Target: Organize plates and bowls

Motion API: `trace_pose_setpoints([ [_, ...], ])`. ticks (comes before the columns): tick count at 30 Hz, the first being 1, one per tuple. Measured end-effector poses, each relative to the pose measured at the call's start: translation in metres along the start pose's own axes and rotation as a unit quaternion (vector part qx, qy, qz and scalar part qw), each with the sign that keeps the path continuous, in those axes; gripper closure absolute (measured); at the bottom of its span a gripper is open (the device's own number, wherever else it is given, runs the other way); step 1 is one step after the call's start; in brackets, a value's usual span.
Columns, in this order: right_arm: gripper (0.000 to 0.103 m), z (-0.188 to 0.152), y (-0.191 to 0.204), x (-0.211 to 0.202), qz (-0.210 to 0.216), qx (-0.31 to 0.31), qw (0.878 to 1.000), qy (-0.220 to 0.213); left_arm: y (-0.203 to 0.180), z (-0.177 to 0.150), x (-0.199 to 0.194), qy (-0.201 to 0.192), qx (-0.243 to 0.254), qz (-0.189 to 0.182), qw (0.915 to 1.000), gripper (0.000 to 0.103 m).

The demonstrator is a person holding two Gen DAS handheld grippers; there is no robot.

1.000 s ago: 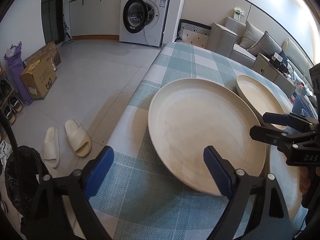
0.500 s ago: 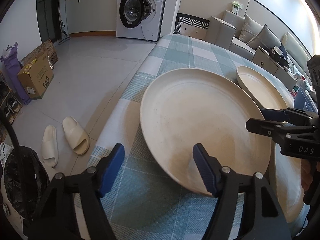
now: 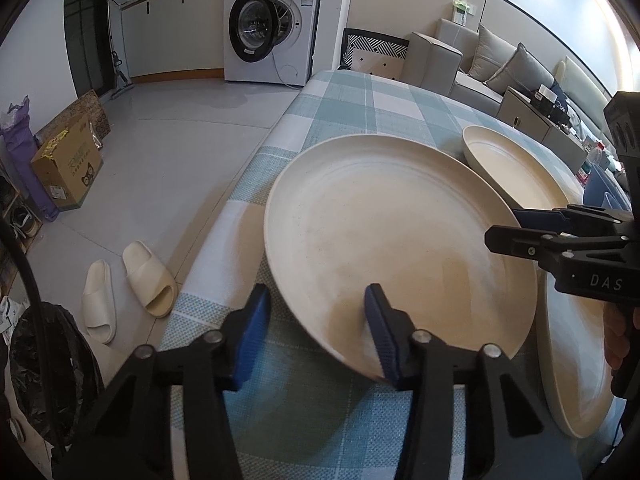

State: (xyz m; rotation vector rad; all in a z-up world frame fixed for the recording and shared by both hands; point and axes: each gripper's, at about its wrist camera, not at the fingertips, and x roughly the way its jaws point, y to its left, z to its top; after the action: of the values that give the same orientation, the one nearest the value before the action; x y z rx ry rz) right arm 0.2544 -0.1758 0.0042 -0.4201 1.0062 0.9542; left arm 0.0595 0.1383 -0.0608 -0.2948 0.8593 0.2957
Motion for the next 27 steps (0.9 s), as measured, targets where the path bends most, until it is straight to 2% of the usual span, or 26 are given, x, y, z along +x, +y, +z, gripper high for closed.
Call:
trace_pose_setpoints([
  [2,0.059,-0.001,0.000,-0.001,-0.002,-0.002,1.000,-0.001,0.001,0.001,0.000,-0.001,-0.003,-0.005,1.0000,0.063],
  [7,0.061,-0.002,0.001,-0.002,-0.008,-0.010,1.000,-0.003,-0.003,0.001,0.000,0.000,0.008,0.005,1.0000,0.067],
  [19,0.061,-0.007,0.004,-0.014,-0.013,-0.016,1.000,-0.022,-0.009,0.000,-0.008,-0.011,0.020,0.010,0.9997,0.068],
  [27,0.061,-0.013,0.010,-0.033,-0.016,-0.020,0.999,-0.043,-0.012,-0.001,-0.028,-0.032,0.028,0.018,0.9989,0.068],
])
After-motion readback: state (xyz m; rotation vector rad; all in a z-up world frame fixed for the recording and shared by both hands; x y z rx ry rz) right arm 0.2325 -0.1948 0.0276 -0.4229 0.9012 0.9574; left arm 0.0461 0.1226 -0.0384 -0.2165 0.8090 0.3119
